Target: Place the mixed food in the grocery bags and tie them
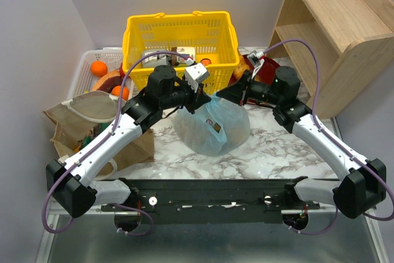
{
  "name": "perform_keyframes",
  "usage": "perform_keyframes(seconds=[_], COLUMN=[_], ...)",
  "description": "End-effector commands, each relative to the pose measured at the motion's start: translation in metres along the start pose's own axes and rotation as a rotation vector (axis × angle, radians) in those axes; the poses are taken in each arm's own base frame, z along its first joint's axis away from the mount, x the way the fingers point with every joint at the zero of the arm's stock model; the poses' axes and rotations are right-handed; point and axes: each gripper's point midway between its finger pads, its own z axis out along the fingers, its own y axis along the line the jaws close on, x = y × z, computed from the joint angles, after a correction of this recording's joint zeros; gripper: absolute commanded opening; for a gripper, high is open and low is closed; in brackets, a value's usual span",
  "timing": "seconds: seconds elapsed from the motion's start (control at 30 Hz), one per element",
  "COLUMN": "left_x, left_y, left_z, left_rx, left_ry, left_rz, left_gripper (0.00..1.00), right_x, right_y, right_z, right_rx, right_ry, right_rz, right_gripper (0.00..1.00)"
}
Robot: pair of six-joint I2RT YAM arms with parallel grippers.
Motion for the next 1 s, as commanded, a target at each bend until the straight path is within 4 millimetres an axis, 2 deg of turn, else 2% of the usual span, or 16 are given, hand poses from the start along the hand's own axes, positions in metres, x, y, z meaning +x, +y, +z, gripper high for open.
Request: perform_keyframes(seconds=[0.0,0.3,0.43,0.53,0.73,0.97], left_x=[-0.002,0.01,0.011,0.012,0.011,0.014], left_y=[0.01,0.016,0.016,0.017,0.016,0.014], left_z=[-0.002,0.002,0.004,0.006,0.007,0.009], left_rx=[-0.053,-0.064,-0.062,-0.065,-0.065,-0.047], left_ry=[-0.021,0.004,0.005,0.0,-0.005,0.02], left_rz=[-0.023,-0.055,-0.07,-0.084,-0.1,-0.11], left_gripper=[0.0,0.0,0.0,0.0,0.0,0.0], right_x=[-0.002,0.013,0.025,0.042,0.079,0.102], right_y=[0.006,0.024,0.036,0.036,0.02,0.0], right_z=[-0.006,-0.014,-0.009,-0.002,0.009,0.014], right_rx=[-0.004,-0.037,-0.075,-0.068,0.001,0.074], right_ry=[-0.022,-0.014,0.023,0.072,0.176,0.237], right_rz=[-0.084,-0.131,-0.156,-0.168,-0.176,-0.226], right_gripper=[0.01,0.01,0.01,0.01,0.01,0.01])
